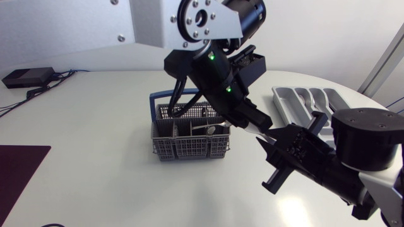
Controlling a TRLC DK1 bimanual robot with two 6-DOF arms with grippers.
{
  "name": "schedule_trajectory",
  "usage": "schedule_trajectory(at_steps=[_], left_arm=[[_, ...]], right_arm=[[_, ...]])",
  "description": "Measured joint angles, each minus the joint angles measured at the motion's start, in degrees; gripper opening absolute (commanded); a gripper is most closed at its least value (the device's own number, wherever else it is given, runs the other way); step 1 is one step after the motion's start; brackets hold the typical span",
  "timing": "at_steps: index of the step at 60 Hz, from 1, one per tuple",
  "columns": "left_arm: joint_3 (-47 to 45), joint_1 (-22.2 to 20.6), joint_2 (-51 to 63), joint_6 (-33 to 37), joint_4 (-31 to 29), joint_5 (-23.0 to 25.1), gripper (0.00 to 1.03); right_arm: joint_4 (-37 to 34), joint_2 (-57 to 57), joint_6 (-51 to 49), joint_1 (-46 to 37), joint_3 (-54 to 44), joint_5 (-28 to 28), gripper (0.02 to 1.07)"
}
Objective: Unload the cutlery basket into the drawer organizer.
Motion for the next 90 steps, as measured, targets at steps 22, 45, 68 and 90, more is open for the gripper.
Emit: schedule_trajectory(at_steps=[22,45,68,90], left_arm=[[0.11,0.17,0.85,0.00,-0.37,0.02,0.20],[5.25,3.26,1.38,-0.24,0.07,0.87,0.95],[4.39,5.22,0.46,3.82,3.13,-5.22,0.98],[-8.35,5.62,-5.42,13.40,9.81,-11.67,0.98]], right_arm=[[0.59,1.64,-0.17,0.00,-0.09,0.20,0.11],[-4.35,0.09,-1.27,-3.96,-0.20,-7.78,0.11],[-13.00,-2.14,-11.19,-27.56,-0.17,-28.04,0.11],[-19.43,20.04,-34.36,-59.10,9.42,-44.78,0.11]])
